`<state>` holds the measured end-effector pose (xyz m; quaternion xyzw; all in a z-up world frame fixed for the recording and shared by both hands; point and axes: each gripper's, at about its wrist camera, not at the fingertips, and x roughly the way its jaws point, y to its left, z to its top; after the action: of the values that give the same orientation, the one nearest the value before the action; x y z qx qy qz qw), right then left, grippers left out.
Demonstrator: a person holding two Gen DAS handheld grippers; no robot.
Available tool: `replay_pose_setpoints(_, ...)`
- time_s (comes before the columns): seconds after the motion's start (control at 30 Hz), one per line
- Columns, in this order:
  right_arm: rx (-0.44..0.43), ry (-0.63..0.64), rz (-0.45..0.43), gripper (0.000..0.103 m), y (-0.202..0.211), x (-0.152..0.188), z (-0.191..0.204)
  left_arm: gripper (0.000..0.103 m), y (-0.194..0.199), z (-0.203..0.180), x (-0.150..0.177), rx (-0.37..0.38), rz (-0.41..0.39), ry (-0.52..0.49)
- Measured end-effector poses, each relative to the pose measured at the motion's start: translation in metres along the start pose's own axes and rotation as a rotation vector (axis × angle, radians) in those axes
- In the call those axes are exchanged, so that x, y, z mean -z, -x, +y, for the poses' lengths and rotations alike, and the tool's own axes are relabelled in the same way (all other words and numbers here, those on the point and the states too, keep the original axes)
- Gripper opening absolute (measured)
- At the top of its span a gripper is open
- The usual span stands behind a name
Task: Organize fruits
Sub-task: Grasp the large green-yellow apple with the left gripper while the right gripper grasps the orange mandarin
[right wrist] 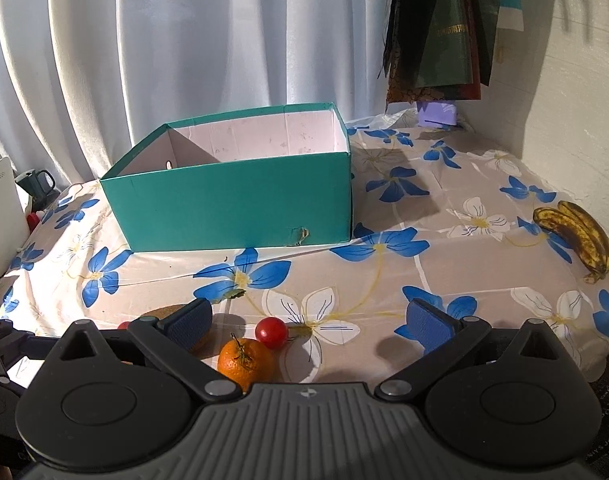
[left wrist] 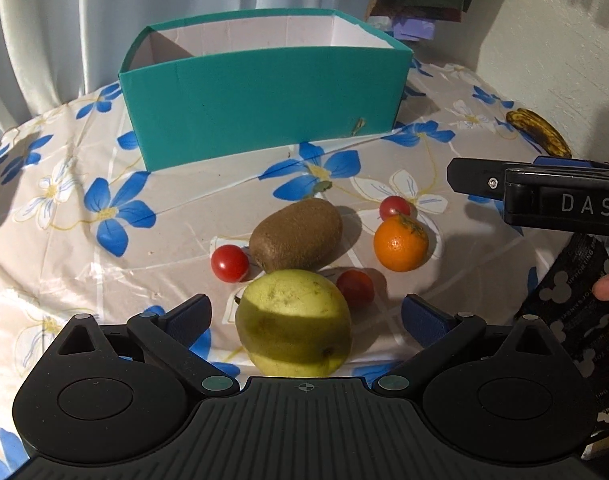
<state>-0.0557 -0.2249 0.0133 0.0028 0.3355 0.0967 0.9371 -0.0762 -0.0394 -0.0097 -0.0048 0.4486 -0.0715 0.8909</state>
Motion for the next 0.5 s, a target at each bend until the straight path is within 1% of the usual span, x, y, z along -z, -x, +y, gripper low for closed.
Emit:
replay_pose_setpoints(0.17,0.004,0.013,0.01,0.103,-0.002,0.003,-0.002,0.103,-0.012,0.004,0.005,-0.016,0.023,0.046)
replay_pose_setpoints(0.23,0.004,0.022,0.012,0.103,-0.002,0.004,-0.001,0.097,-0.015,0.005,0.005,-0.02,0.028,0.049)
replay_pose_setpoints(0.27,-0.001,0.027,0.014,0.103,-0.002,0.004,-0.001,0.084,-0.017,0.005,0.005,-0.027,0.036,0.046)
replay_pose_setpoints(0.3,-0.002,0.029,0.016,0.103,-0.003,0.005,0.0,0.076,-0.02,0.004,0.005,-0.033,0.045,0.044)
replay_pose_setpoints(0.37,-0.01,0.032,0.02,0.103,-0.003,0.005,0.001,0.074,-0.027,0.005,0.006,-0.039,0.072,0.048)
replay_pose_setpoints(0.5,-0.018,0.04,0.026,0.103,-0.005,0.006,0.004,0.072,-0.028,0.004,0.006,-0.048,0.058,0.025)
